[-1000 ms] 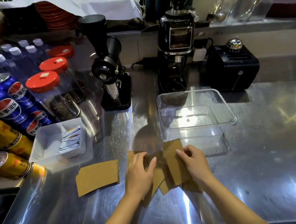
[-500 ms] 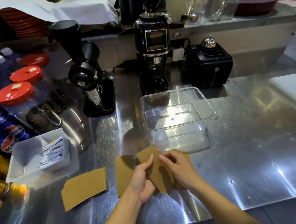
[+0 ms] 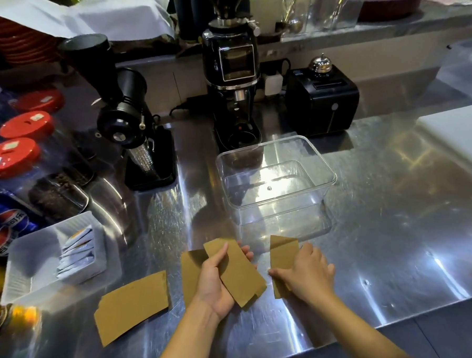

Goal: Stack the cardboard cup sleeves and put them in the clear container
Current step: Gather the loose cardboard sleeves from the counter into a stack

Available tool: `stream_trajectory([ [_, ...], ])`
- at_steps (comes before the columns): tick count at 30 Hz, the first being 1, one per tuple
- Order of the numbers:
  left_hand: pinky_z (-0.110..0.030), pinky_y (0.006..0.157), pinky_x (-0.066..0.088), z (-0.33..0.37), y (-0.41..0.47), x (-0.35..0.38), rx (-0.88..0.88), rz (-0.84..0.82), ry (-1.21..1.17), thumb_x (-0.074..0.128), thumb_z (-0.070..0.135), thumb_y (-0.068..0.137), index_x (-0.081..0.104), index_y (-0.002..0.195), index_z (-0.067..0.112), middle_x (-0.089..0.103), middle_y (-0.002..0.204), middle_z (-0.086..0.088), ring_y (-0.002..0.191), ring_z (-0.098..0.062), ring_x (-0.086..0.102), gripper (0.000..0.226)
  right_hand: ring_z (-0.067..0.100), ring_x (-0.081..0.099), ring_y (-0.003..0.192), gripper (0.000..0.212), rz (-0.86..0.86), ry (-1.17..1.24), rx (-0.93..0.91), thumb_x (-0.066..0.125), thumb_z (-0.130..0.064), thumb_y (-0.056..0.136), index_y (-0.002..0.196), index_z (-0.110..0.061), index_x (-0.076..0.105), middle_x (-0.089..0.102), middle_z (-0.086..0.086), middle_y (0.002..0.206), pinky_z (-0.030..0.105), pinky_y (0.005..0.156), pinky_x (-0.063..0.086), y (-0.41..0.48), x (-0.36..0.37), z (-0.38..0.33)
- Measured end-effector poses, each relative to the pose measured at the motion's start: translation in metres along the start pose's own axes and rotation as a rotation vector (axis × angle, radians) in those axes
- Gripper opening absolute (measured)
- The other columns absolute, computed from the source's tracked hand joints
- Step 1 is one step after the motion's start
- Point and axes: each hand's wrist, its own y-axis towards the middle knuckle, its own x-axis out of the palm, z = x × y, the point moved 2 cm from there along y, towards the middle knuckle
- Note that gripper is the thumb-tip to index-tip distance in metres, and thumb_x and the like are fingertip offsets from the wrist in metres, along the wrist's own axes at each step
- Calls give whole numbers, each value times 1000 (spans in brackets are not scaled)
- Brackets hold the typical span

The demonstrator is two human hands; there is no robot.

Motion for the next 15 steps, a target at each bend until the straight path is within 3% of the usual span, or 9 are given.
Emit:
stream_trajectory([
  [3,-43,82,52,1,-1,-3,-12,24,-10,61,26,80,71,91,5,73,84,-14,82,-24,67,26,30,49,115,77,-59,44,-13,70,-58,63,115,-7,42,54,11,122,40,93,38,7,-2,0],
  [9,-43,83,51,3,-2,-5,-7,32,21,65,30,75,75,80,7,73,85,-14,86,-27,65,25,29,56,91,22,-166,333,-78,52,-28,89,94,-7,50,60,13,103,34,70,41,16,-11,1],
  [12,-43,81,52,4,-4,-3,-17,20,45,69,34,69,75,77,6,72,83,-15,79,-27,67,29,25,59,84,17,-204,588,-176,54,-20,89,90,-4,57,64,12,90,33,67,43,16,-22,-12],
  [15,-43,69,58,4,-9,1,-51,-49,63,65,39,73,76,81,6,75,87,-17,79,-30,72,36,20,64,79,10,-336,867,-259,62,-22,85,88,-13,62,68,9,86,28,63,49,3,-28,-31],
])
